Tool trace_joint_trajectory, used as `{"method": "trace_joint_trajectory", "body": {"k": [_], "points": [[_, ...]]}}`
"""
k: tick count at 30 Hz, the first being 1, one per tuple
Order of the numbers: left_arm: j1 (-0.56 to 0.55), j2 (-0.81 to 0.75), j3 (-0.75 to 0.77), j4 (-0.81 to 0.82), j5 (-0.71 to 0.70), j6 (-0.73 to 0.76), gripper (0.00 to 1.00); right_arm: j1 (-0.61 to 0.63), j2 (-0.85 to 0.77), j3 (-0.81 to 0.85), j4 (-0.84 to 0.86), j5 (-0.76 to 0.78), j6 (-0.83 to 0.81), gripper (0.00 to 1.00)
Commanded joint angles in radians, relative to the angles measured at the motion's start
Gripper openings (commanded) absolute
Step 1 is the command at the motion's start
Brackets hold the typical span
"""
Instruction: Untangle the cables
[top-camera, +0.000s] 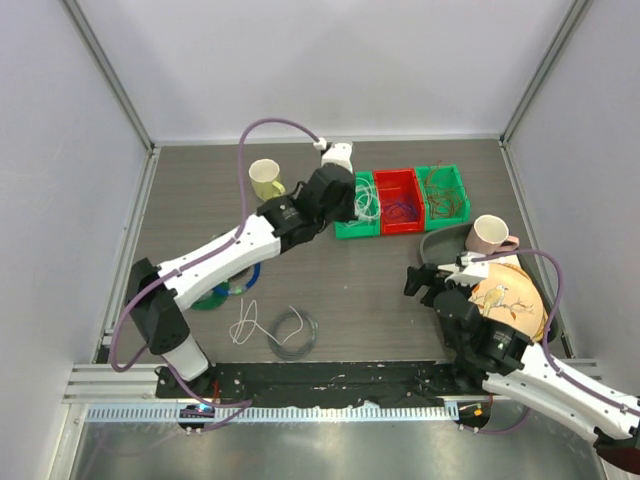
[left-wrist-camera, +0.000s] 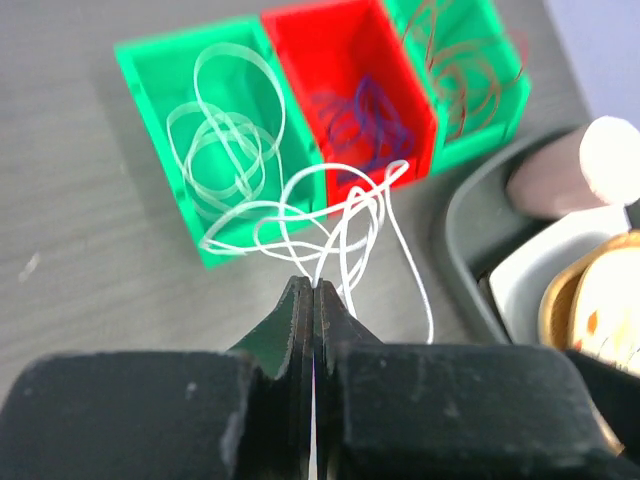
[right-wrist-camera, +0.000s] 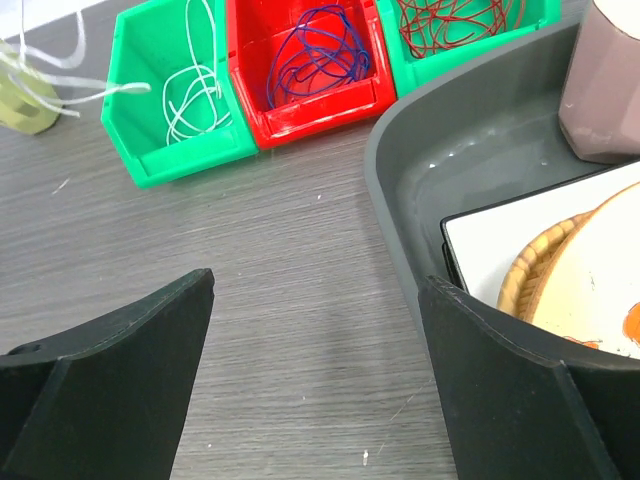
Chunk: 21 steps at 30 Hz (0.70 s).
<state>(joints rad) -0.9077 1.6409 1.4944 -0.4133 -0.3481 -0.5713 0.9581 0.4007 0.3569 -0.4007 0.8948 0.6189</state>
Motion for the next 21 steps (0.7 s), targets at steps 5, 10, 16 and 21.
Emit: {"method": "trace_joint_trajectory", "body": {"k": [5,10,16,21], "points": [[0.105,0.169,0.332,0.022,-0.028,0.139,0.0,-0.002,-0.18,-0.07,0.069,0.069,0.033,0.89],[0.183,0.287,0.438,0.045,0.055,0.136,0.0,-0.002,-0.211,-0.082,0.068,0.069,0.03,0.89],[0.22,0.439,0.556,0.007,0.055,0.087,0.0,-0.002,-0.163,-0.076,0.068,0.081,0.038,0.89],[0.22,0.519,0.566,-0.004,0.046,0.05,0.0,-0.002,-0.111,-0.065,0.069,0.085,0.041,0.89]]}}
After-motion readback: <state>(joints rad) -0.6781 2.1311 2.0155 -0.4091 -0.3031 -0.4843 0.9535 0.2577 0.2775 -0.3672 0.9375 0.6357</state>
